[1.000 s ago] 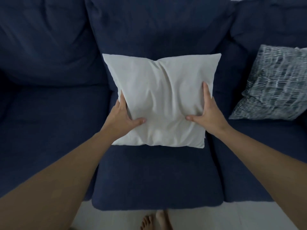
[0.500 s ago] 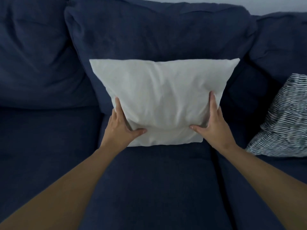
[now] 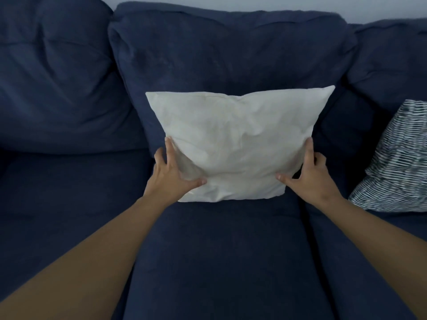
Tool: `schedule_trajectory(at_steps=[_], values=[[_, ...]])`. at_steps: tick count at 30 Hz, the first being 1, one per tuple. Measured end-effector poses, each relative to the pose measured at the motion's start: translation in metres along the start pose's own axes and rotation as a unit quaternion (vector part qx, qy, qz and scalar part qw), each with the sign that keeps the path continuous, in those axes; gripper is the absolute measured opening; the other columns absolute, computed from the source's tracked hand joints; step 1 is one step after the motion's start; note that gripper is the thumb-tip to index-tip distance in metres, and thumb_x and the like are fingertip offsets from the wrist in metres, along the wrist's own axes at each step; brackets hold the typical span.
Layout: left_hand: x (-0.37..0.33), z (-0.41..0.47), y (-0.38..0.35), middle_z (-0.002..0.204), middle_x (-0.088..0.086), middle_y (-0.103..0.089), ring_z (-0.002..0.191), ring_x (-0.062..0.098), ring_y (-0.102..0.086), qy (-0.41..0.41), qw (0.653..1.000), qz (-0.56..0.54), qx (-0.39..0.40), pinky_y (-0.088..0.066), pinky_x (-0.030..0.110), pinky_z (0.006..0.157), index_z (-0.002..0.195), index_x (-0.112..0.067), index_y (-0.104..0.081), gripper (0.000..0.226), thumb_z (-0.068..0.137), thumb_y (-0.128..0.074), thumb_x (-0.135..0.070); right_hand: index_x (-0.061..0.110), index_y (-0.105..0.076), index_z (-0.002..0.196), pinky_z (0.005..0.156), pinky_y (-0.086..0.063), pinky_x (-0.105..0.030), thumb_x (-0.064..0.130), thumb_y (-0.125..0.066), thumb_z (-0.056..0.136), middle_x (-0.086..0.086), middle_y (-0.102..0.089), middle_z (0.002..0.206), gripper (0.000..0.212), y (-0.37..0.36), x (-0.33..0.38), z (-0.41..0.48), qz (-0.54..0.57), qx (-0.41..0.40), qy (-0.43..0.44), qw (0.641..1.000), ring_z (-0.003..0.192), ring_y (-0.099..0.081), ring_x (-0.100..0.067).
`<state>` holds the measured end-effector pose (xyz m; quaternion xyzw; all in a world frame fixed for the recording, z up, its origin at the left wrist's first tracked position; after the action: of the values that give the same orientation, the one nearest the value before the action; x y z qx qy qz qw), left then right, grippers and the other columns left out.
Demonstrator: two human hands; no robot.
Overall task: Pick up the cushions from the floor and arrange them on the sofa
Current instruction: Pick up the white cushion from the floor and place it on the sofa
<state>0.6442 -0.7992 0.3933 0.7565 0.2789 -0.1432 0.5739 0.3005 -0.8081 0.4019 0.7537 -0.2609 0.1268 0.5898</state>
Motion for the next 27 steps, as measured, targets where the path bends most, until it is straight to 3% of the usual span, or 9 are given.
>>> schedule_trajectory(at_steps=[4, 11, 14, 20, 27], values=[[0.014, -0.042, 0.021, 0.170, 0.003, 0.021, 0.158, 0.026, -0.013, 0.004, 1.000, 0.021, 0.022, -0.039, 0.050, 0.113, 0.157, -0.031, 0.027, 0.141, 0.067, -0.069, -0.083, 0.036, 0.012, 0.157, 0.120, -0.020, -0.057, 0.071, -0.057, 0.083, -0.018, 0.006, 0.167, 0.107, -0.005, 0.016, -0.050, -0.024, 0.021, -0.029, 0.999, 0.154, 0.001, -0.032], [0.075, -0.156, 0.050, 0.169, -0.001, 0.028, 0.159, 0.026, -0.007, -0.022, 0.997, 0.047, 0.064, -0.028, 0.054, 0.122, 0.159, -0.031, 0.022, 0.134, 0.070, -0.061, -0.088, 0.034, 0.009, 0.159, 0.122, -0.013, -0.056, 0.080, -0.044, 0.083, -0.011, 0.011, 0.168, 0.104, -0.040, 0.065, -0.181, -0.040, 0.035, -0.030, 0.998, 0.155, 0.008, -0.028], [0.107, -0.204, 0.064, 0.169, 0.000, 0.026, 0.158, 0.026, -0.012, -0.019, 0.994, 0.070, 0.077, -0.026, 0.057, 0.122, 0.159, -0.032, 0.021, 0.130, 0.072, -0.059, -0.087, 0.034, 0.012, 0.158, 0.122, -0.011, -0.056, 0.080, -0.044, 0.082, -0.009, 0.014, 0.168, 0.105, -0.054, 0.080, -0.236, -0.053, 0.045, -0.038, 0.997, 0.155, 0.009, -0.028], [0.159, -0.295, 0.076, 0.172, 0.001, 0.016, 0.159, 0.024, 0.007, -0.024, 0.994, 0.072, 0.076, -0.017, 0.056, 0.125, 0.160, -0.031, 0.020, 0.126, 0.077, -0.060, -0.082, 0.033, 0.013, 0.159, 0.123, -0.010, -0.056, 0.082, -0.046, 0.080, -0.007, 0.016, 0.168, 0.109, -0.084, 0.093, -0.334, -0.070, 0.057, -0.034, 0.995, 0.155, 0.010, -0.029], [0.245, -0.426, 0.075, 0.173, 0.002, 0.008, 0.159, 0.022, 0.006, -0.002, 0.993, 0.091, 0.076, -0.015, 0.055, 0.125, 0.161, -0.029, 0.019, 0.127, 0.076, -0.059, -0.083, 0.036, 0.016, 0.157, 0.122, -0.013, -0.057, 0.085, -0.046, 0.077, -0.008, 0.016, 0.168, 0.112, -0.131, 0.103, -0.468, -0.080, 0.086, -0.016, 0.993, 0.155, 0.009, -0.030]])
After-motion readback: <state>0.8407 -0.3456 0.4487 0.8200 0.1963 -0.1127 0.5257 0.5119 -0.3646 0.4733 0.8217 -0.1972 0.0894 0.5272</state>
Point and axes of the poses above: each hand's wrist, its own z-axis towards the middle knuckle, its own y-axis out of the back of the hand, x = y × z, the point moved 1 cm from there along z, towards the middle knuckle
